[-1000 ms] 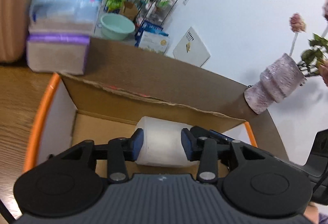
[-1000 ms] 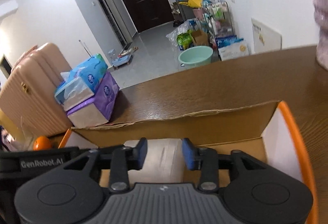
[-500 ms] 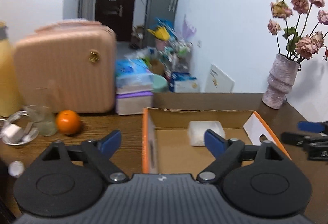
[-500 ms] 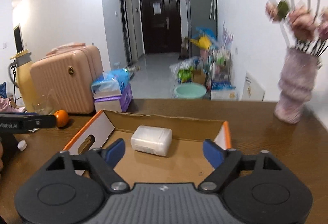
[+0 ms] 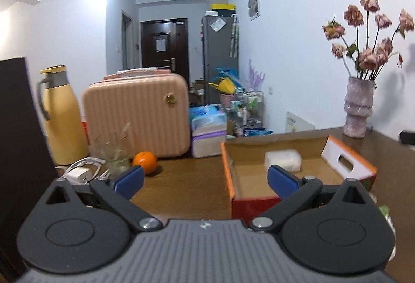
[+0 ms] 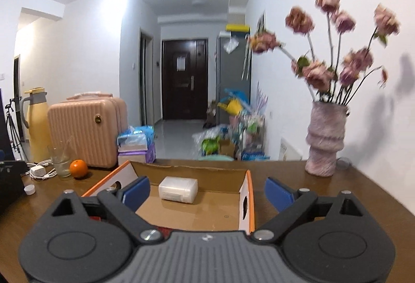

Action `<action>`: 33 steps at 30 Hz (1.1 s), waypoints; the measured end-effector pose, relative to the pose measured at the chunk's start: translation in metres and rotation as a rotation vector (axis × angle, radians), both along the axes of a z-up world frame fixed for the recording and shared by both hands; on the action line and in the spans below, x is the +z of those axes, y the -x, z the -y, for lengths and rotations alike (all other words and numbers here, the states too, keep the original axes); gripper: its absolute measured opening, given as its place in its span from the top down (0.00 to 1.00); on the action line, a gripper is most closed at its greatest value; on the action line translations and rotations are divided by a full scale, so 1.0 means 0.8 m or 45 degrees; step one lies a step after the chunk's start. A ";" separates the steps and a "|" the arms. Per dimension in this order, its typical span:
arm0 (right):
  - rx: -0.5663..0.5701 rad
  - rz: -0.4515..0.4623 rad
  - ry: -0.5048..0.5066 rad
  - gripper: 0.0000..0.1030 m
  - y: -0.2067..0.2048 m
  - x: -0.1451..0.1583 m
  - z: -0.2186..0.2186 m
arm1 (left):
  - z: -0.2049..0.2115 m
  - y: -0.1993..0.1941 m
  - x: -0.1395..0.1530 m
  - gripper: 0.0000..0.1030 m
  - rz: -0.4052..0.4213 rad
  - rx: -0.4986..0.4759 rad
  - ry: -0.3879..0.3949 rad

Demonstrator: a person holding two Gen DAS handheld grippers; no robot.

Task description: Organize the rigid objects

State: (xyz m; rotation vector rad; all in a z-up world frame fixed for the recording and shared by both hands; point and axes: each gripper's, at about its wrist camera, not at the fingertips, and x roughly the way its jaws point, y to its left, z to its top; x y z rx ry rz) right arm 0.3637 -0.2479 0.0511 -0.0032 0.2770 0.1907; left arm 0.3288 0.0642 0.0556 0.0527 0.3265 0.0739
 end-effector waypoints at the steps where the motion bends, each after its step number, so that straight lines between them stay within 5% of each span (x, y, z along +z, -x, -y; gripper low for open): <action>1: 0.005 0.020 0.006 0.07 0.015 -0.003 -0.002 | 0.003 0.012 -0.007 0.00 0.000 -0.001 -0.023; 9: 0.053 0.182 0.012 0.00 0.160 -0.044 -0.011 | 0.012 0.136 -0.039 0.00 0.166 -0.027 -0.008; 13: 0.105 0.134 0.016 0.00 0.218 -0.075 -0.014 | 0.023 0.204 -0.063 0.00 0.246 -0.038 -0.007; 20: 0.050 0.089 0.057 0.01 0.296 -0.106 -0.010 | 0.045 0.291 -0.115 0.00 0.213 -0.140 -0.094; 33: 0.006 0.103 0.015 0.02 0.326 -0.116 -0.016 | 0.053 0.295 -0.111 0.00 0.181 -0.158 -0.008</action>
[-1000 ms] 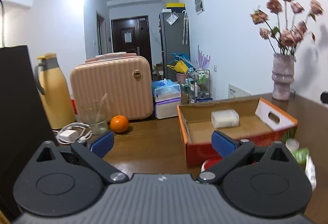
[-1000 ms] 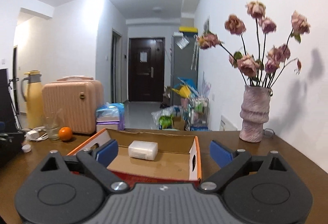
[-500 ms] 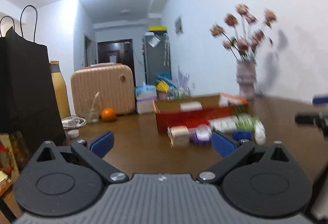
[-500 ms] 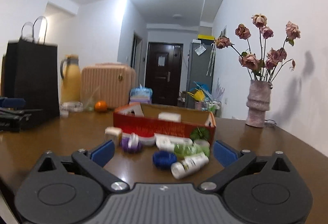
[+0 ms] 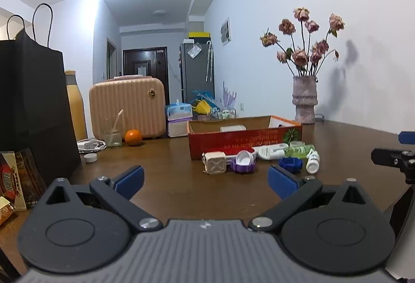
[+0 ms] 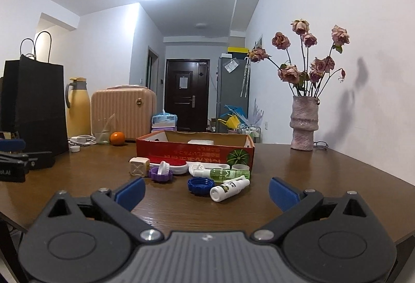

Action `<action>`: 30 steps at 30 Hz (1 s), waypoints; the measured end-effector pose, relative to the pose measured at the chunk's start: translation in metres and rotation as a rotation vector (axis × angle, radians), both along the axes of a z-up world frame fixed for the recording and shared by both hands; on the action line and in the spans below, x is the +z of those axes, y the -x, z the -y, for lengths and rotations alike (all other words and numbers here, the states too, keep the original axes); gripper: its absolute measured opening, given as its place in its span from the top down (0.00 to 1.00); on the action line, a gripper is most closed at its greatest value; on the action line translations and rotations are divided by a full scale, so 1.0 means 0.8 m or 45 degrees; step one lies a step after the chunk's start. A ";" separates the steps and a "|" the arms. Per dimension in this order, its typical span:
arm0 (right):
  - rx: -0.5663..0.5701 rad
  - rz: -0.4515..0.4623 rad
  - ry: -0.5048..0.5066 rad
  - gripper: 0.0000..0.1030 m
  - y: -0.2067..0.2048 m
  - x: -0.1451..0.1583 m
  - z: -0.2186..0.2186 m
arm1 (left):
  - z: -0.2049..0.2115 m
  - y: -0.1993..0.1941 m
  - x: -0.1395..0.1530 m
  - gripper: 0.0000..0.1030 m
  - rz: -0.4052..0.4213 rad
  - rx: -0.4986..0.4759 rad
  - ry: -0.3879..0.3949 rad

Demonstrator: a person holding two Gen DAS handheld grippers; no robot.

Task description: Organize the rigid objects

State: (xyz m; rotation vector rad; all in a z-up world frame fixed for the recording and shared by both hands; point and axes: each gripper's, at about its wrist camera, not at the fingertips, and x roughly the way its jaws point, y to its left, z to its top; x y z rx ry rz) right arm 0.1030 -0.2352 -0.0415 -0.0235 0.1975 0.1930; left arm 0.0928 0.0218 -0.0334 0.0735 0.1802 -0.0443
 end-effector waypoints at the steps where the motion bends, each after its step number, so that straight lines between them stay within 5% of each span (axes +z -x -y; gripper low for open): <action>1: 0.009 -0.009 0.006 0.02 -0.004 -0.002 -0.002 | 0.002 -0.002 -0.002 0.00 -0.006 -0.001 -0.008; 10: 0.054 -0.120 0.034 0.13 -0.078 -0.014 -0.013 | 0.027 -0.068 -0.004 0.00 -0.057 -0.063 -0.050; 14: 0.116 -0.188 0.059 0.19 -0.133 -0.011 -0.015 | 0.028 -0.127 0.000 0.03 -0.150 -0.153 0.053; 21: 0.213 -0.306 0.141 0.28 -0.242 -0.017 -0.031 | 0.053 -0.237 -0.003 0.29 -0.198 -0.172 0.041; 24: 0.239 -0.342 0.147 0.33 -0.276 -0.025 -0.036 | 0.066 -0.280 -0.007 0.37 -0.259 -0.174 0.032; 28: 0.274 -0.429 0.181 0.43 -0.304 -0.038 -0.044 | 0.078 -0.319 -0.020 0.65 -0.380 -0.180 0.055; 30: 0.283 -0.458 0.188 0.43 -0.312 -0.043 -0.045 | 0.082 -0.333 -0.027 0.68 -0.433 -0.187 0.088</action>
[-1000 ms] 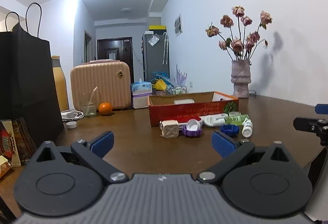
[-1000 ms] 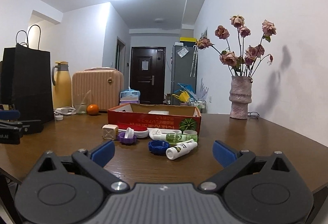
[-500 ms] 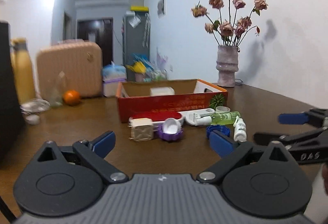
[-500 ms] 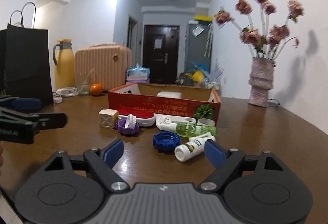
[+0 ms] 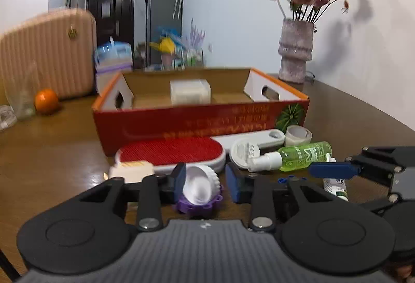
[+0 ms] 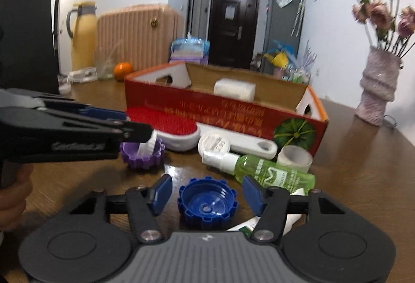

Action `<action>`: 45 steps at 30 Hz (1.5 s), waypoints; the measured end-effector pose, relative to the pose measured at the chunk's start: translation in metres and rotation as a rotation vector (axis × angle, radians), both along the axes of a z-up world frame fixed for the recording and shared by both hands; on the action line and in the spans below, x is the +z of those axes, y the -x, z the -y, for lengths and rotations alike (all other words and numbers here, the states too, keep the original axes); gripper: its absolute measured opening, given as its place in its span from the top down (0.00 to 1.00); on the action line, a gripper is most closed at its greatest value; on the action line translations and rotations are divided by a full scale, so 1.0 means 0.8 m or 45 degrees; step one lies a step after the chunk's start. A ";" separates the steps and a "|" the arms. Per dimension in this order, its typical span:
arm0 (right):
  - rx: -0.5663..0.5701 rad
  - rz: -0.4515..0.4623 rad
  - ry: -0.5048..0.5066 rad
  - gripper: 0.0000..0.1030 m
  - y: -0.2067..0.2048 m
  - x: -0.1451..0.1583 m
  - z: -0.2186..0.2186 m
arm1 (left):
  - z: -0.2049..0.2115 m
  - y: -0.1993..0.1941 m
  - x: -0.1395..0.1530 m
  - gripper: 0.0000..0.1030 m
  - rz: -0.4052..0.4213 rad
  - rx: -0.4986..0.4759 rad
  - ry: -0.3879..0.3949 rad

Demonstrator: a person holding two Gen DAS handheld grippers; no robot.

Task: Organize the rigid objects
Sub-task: 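Grasp the blue bottle cap with the right gripper while the left gripper grasps the purple cap, then carry the blue cap into the box with the right gripper and release it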

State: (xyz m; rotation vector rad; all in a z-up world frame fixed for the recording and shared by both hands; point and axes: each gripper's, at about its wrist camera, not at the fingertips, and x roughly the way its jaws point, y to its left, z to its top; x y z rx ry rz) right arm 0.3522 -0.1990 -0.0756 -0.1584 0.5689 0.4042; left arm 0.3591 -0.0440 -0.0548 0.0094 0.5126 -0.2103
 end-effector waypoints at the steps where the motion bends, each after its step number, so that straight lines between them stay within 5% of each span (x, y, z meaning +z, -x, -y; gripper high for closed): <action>1: 0.000 -0.008 0.003 0.44 -0.003 -0.001 -0.001 | 0.002 -0.003 -0.002 0.71 -0.013 -0.004 0.005; 6: 0.002 -0.022 -0.026 0.49 -0.014 -0.004 0.004 | 0.008 -0.015 -0.009 0.95 -0.069 -0.014 0.027; 14: -0.004 0.029 -0.059 0.49 0.001 0.011 0.006 | 0.005 0.014 0.019 0.96 0.065 0.013 0.029; 23: -0.012 0.272 -0.089 0.49 0.098 0.068 0.014 | -0.023 0.139 0.078 0.96 0.282 0.121 0.004; 33: -0.140 0.432 -0.171 0.49 0.237 0.093 0.004 | -0.045 0.290 0.086 0.96 0.437 0.193 0.005; 45: -0.214 0.581 -0.150 0.49 0.310 0.118 -0.002 | -0.067 0.345 0.095 0.96 0.547 0.220 0.042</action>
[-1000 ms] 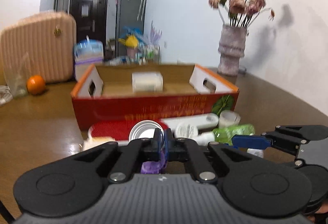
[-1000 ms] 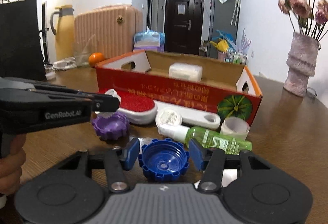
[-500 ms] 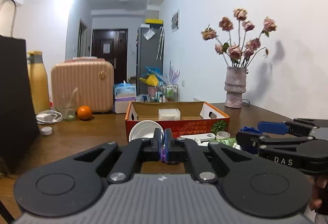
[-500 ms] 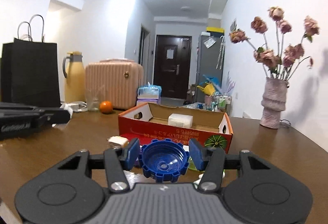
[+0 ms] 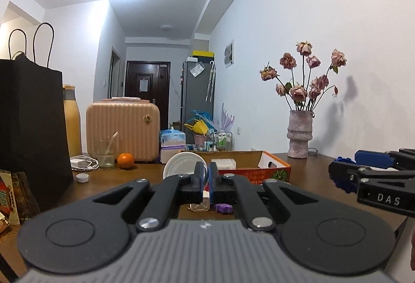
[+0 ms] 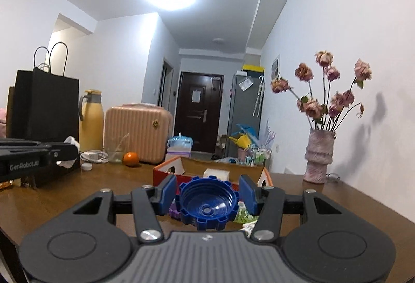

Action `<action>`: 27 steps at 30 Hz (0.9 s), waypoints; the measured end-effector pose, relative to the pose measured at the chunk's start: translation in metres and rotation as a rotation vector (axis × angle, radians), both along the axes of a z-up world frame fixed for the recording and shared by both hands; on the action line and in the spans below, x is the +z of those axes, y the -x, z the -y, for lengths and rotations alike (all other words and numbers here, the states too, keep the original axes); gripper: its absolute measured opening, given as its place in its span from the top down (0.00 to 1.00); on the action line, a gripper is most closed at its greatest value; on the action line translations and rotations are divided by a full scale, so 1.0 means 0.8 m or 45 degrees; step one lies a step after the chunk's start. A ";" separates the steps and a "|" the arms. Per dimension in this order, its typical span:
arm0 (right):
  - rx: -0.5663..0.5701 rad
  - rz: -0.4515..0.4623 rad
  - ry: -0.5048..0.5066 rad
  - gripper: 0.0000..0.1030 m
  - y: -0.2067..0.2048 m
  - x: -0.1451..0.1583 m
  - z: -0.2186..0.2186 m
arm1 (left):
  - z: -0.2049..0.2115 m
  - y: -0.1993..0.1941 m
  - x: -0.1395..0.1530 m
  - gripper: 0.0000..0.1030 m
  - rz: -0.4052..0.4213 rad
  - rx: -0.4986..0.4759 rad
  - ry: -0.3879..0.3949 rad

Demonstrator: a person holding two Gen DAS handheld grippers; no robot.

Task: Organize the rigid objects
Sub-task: 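Carry the blue cap into the box with the right gripper and release it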

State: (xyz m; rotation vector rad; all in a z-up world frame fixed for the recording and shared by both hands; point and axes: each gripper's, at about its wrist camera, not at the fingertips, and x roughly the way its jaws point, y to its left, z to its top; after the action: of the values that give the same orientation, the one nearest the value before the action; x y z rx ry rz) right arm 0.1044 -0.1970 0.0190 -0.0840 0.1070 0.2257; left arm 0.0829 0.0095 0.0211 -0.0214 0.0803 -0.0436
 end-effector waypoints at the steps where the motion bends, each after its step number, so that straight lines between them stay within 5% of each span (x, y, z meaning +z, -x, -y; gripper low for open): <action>1: -0.003 0.003 -0.002 0.49 0.000 0.001 0.000 | -0.001 0.000 0.001 0.96 0.004 0.001 0.000; 16: 0.008 -0.099 -0.102 0.49 -0.071 -0.010 0.013 | -0.011 -0.069 0.000 0.96 -0.037 0.056 -0.002; 27: 0.158 -0.193 -0.139 0.49 -0.258 0.033 0.036 | -0.011 -0.230 0.056 0.96 0.027 0.054 -0.069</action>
State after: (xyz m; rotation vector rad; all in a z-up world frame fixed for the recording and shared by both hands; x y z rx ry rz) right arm 0.3109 -0.2260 0.0457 0.0357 0.2406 0.3615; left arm 0.2666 0.0187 0.0663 0.0315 0.0597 0.0006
